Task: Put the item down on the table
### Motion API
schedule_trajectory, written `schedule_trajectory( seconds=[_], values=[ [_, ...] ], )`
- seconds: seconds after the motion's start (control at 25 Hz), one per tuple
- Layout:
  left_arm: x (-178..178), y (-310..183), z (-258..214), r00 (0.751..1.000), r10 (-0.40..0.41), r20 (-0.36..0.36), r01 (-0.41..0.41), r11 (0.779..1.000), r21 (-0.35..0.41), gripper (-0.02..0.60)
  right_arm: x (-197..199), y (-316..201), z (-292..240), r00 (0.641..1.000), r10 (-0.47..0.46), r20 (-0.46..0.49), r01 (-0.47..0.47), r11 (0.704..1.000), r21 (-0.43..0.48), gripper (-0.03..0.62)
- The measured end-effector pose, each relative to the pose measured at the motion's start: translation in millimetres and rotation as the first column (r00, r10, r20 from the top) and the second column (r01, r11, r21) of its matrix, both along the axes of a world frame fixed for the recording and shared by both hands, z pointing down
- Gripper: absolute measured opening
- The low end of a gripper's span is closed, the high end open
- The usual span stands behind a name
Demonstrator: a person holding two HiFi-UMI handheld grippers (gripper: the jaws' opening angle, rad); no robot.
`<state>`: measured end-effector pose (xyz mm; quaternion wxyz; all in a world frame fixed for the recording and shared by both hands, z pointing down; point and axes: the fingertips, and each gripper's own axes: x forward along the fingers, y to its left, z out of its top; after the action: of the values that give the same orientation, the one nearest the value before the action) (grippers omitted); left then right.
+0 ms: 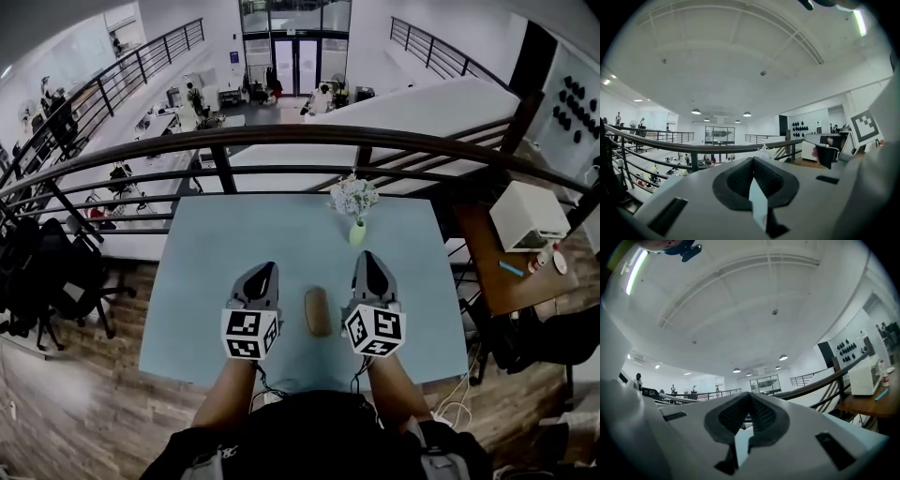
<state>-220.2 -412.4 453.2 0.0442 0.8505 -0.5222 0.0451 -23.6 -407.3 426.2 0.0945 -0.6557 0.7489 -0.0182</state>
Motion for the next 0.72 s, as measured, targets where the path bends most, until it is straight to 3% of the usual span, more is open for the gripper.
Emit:
schedule_trajectory(
  seconds=[0.16, 0.72],
  values=[
    [11.3, -1.2, 0.1, 1.0, 0.022, 0.004, -0.022, 1.0, 0.0, 0.014, 1.3, 4.4, 4.3, 0.999, -0.008, -0.047, 0.007, 1.0, -0.02, -0.002],
    [16.6, 1.4, 0.3, 0.999, 0.038, 0.014, -0.038, 0.999, 0.002, 0.014, -1.1, 8.2, 13.4, 1.0, -0.011, -0.01, 0.01, 0.999, -0.03, 0.0]
  ],
)
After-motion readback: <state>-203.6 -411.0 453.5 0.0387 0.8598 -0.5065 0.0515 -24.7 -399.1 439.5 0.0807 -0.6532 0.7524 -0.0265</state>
